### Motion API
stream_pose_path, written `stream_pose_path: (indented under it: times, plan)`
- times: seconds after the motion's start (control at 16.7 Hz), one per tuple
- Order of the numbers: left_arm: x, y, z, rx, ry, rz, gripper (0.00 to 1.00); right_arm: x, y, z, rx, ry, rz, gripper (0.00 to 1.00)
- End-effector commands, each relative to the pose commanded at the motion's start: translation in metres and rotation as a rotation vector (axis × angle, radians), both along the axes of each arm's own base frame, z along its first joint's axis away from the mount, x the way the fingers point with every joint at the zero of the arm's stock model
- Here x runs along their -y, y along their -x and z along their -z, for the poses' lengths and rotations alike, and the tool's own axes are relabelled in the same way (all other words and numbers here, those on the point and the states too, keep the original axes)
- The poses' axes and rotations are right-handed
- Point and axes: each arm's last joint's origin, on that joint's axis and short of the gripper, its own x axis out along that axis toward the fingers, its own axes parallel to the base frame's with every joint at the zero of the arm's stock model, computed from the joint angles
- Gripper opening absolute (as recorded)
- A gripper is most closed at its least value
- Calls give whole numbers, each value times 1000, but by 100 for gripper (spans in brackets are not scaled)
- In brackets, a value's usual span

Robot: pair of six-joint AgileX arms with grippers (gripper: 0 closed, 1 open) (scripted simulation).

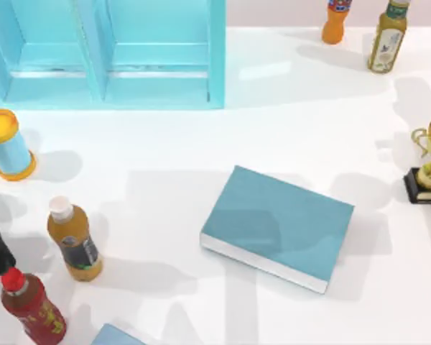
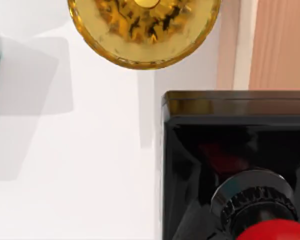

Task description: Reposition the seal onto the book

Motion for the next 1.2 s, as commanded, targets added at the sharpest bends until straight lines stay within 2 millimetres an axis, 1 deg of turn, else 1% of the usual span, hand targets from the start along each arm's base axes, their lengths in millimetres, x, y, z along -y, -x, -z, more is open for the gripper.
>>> stream_pose_path:
  times: [0.12,0.24,0.3,0.36,0.48,0.6,0.72,0.78,0.96,1.2]
  plan:
    - [0,0,0,0,0,0,100,1,-1,2,-3,-2,4,0]
    - [0,0,0,0,0,0,100,-11,-6,0,30,-8,-8,0]
    - [0,0,0,0,0,0,100,-22,-10,0,55,-14,-21,0]
    - [0,0,0,0,0,0,100,-37,-13,-1,83,-22,-41,0]
    - [0,0,0,0,0,0,100,-77,-17,-1,135,-43,-92,0]
    - [0,0,0,0,0,0,100,-118,-16,5,166,-64,-141,0]
    - [0,0,0,0,0,0,100,-151,-12,13,181,-78,-164,0]
    - [0,0,0,0,0,0,100,-162,-11,18,184,-82,-162,0]
    - [0,0,0,0,0,0,100,-188,-9,35,169,-82,-118,0]
    - [0,0,0,0,0,0,100,-225,3,65,86,-50,-44,0]
